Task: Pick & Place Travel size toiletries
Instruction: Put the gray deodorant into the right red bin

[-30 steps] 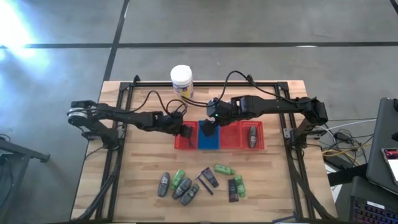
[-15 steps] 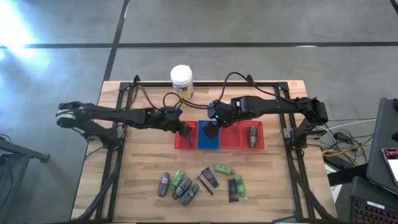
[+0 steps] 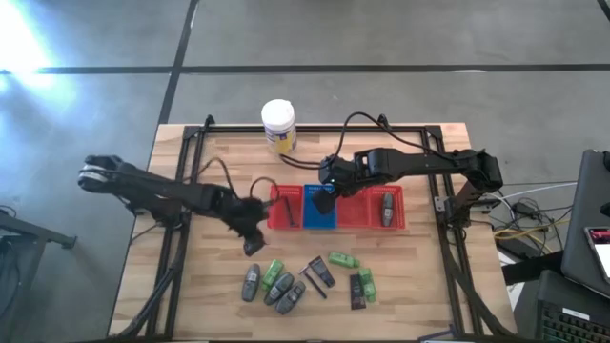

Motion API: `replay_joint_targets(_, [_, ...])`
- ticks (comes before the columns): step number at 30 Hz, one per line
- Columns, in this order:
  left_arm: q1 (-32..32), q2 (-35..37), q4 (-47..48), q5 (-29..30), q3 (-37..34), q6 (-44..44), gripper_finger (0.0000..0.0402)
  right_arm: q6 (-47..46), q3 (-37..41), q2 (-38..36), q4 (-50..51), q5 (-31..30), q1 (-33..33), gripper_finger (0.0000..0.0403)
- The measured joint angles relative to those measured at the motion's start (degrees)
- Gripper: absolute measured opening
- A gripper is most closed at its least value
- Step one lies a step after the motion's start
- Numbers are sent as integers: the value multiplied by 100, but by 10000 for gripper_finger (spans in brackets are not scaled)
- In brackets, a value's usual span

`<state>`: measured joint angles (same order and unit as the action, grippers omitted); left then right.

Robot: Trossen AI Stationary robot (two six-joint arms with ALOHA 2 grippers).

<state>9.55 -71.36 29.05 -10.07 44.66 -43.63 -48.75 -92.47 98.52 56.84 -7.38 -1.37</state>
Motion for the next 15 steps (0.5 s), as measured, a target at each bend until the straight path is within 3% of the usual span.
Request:
replay_joint_targets(6, [683,-50,582,435,0,-1621,152,12,2,0,-2,-11,0,361])
replay_joint_targets(15, [1443,-50,567,846,0,-3013,259,91,2,0,40,-28,-2,361])
